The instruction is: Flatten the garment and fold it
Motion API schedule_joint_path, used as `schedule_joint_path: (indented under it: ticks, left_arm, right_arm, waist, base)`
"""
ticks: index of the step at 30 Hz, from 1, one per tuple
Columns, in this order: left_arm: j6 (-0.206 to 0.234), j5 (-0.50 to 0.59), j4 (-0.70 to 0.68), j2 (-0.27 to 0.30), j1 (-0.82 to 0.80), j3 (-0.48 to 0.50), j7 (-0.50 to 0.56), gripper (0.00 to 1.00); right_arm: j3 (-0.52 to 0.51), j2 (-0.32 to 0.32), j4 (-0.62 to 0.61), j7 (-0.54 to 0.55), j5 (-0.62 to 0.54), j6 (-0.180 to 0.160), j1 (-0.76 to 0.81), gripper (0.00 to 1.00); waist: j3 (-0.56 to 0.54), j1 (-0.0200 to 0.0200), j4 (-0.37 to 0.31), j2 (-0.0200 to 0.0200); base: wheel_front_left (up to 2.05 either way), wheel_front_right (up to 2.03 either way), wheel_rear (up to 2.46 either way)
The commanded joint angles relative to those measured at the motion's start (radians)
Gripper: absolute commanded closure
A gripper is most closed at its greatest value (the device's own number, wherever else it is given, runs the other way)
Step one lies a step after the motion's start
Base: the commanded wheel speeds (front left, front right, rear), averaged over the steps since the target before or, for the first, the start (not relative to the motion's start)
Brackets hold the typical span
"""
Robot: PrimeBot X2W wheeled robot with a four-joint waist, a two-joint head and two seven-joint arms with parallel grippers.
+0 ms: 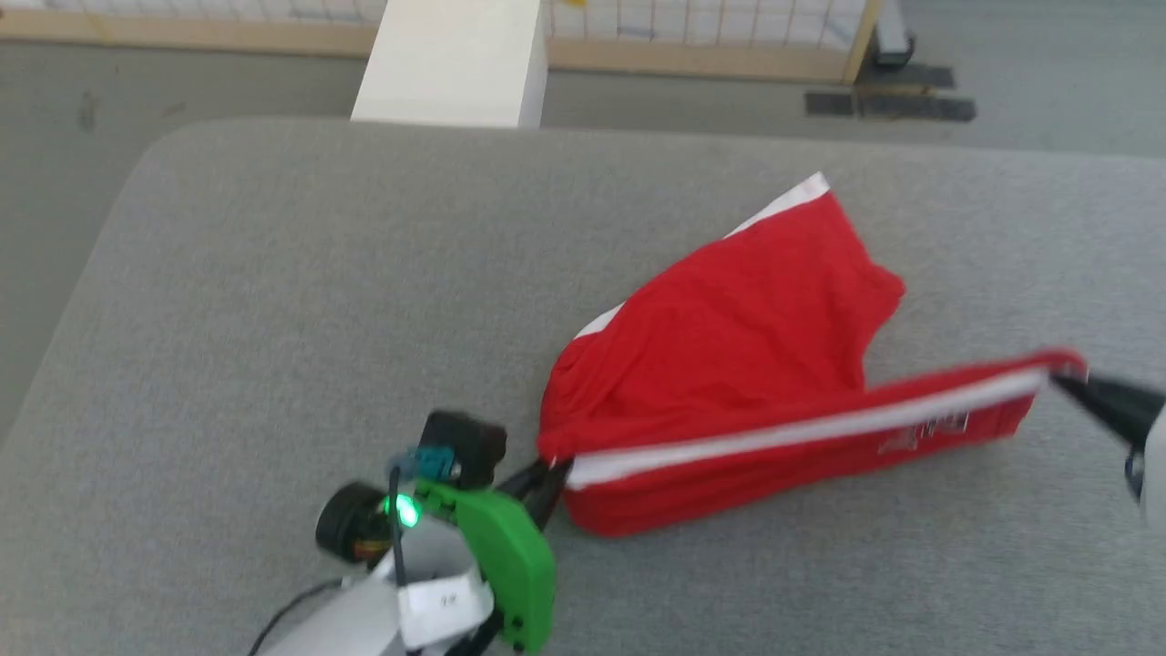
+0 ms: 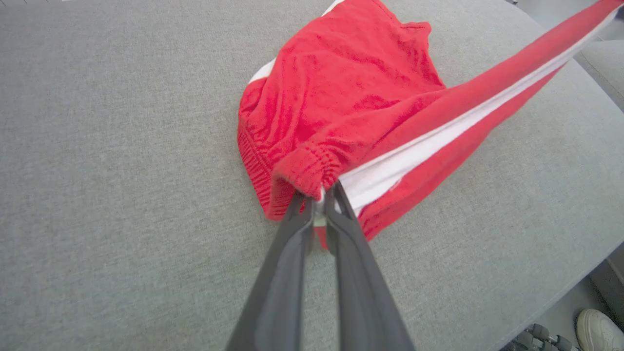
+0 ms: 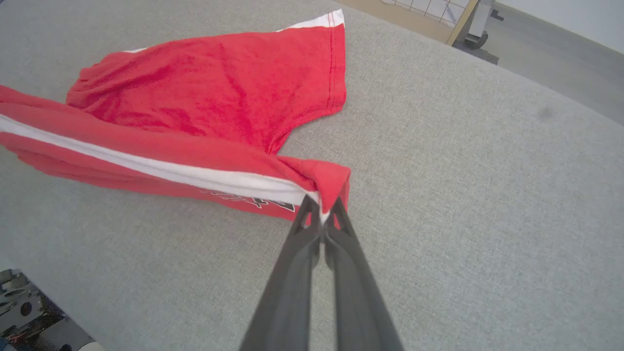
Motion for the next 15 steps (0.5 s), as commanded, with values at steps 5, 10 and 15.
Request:
schedule_joint_path:
  ticks: [5, 10, 15]
  left_arm:
    - [-0.020, 0.026, 0.034, -0.052, -0.125, 0.021, -0.018, 1.00]
    - [-0.036, 0.036, 0.072, -0.084, -0.200, 0.028, -0.026, 1.00]
    - [-0.056, 0.052, 0.120, -0.121, -0.273, 0.024, -0.038, 1.00]
  right_arm:
    - [0.028, 0.040, 0.080, 0.037, -0.067, -0.002, -0.233, 1.00]
    - [0.091, 0.057, 0.177, 0.068, -0.124, -0.002, -0.403, 1.00]
    - [0.174, 0.055, 0.280, 0.081, -0.204, -0.002, -0.559, 1.00]
  waist:
    - [0.152, 0.0001, 0.103, 0.0000]
    - [0.217, 0.0001, 0.141, 0.0000]
    - [0.281, 0.0001, 0.180, 0.0000]
  base:
    - [0.00, 0.00, 0.00]
    - [0.00, 0.00, 0.00]
    - [0.00, 0.00, 0.00]
